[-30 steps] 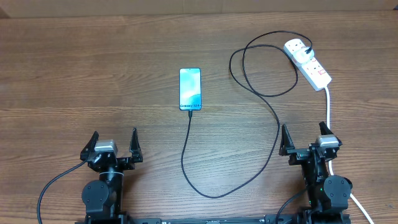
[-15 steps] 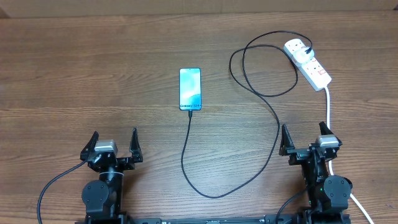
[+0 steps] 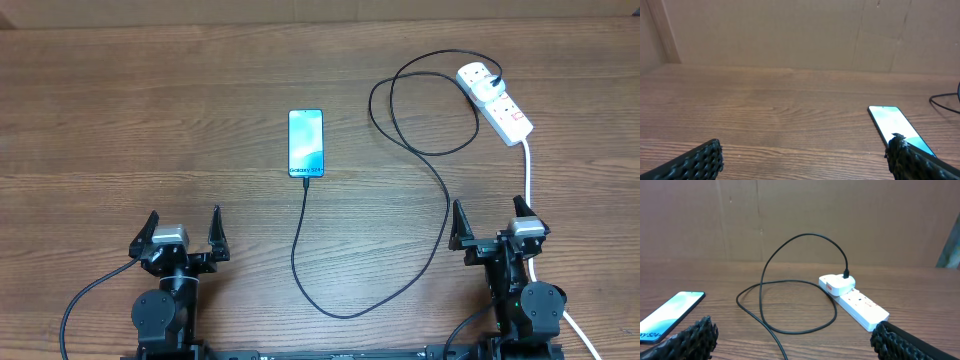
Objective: Plug charger to phone and switch on socket
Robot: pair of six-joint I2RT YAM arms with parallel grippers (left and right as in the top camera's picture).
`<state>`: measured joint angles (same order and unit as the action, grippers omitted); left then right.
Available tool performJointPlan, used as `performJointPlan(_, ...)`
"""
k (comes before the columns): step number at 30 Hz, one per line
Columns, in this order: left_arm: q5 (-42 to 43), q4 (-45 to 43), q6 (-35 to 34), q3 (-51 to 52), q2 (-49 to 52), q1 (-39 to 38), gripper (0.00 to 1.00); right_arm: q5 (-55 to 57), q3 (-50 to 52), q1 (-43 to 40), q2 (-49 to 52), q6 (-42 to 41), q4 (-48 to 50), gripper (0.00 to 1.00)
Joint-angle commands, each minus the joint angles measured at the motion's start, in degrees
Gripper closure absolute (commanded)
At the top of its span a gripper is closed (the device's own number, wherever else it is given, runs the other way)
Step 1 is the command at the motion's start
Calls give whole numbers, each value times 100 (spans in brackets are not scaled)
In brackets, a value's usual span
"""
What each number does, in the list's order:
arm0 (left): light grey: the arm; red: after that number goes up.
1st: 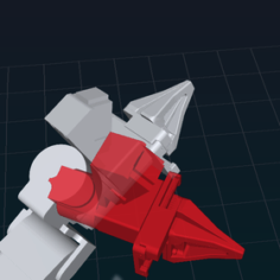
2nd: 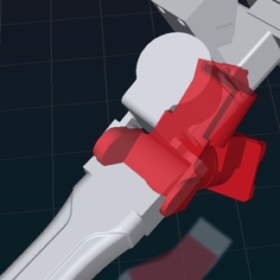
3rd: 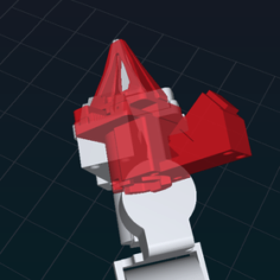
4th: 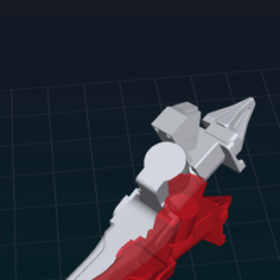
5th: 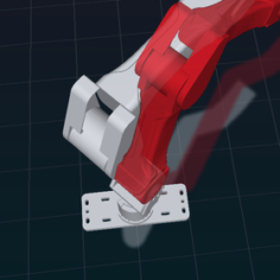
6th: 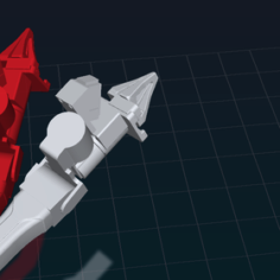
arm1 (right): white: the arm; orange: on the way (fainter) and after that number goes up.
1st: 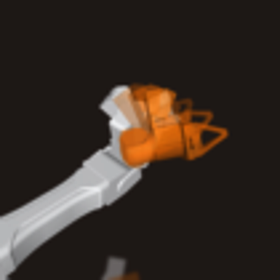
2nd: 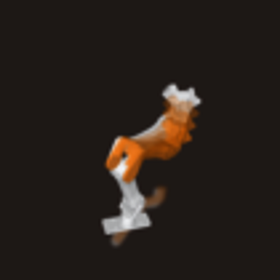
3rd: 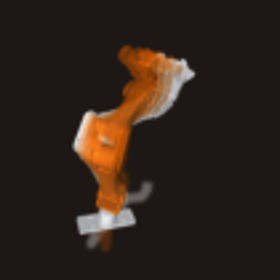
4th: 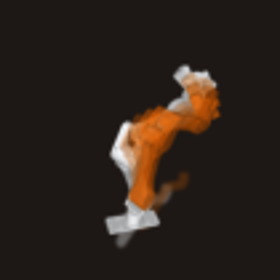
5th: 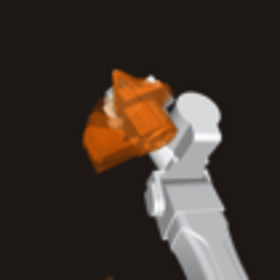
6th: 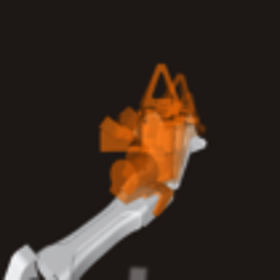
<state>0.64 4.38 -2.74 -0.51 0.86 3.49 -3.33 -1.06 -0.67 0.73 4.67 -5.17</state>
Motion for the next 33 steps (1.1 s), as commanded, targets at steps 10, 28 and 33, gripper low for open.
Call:
performJointPlan(10, 0, 9, 129, 24, -61, 26, 0, 74, 59, 28, -57, -35, 39, 0)
performJointPlan(28, 0, 9, 129, 24, -61, 26, 0, 70, 59, 459, -57, -37, 37, 0)
performJointPlan(33, 0, 9, 129, 24, -61, 26, 0, 74, 59, 457, -57, -39, 35, 0)
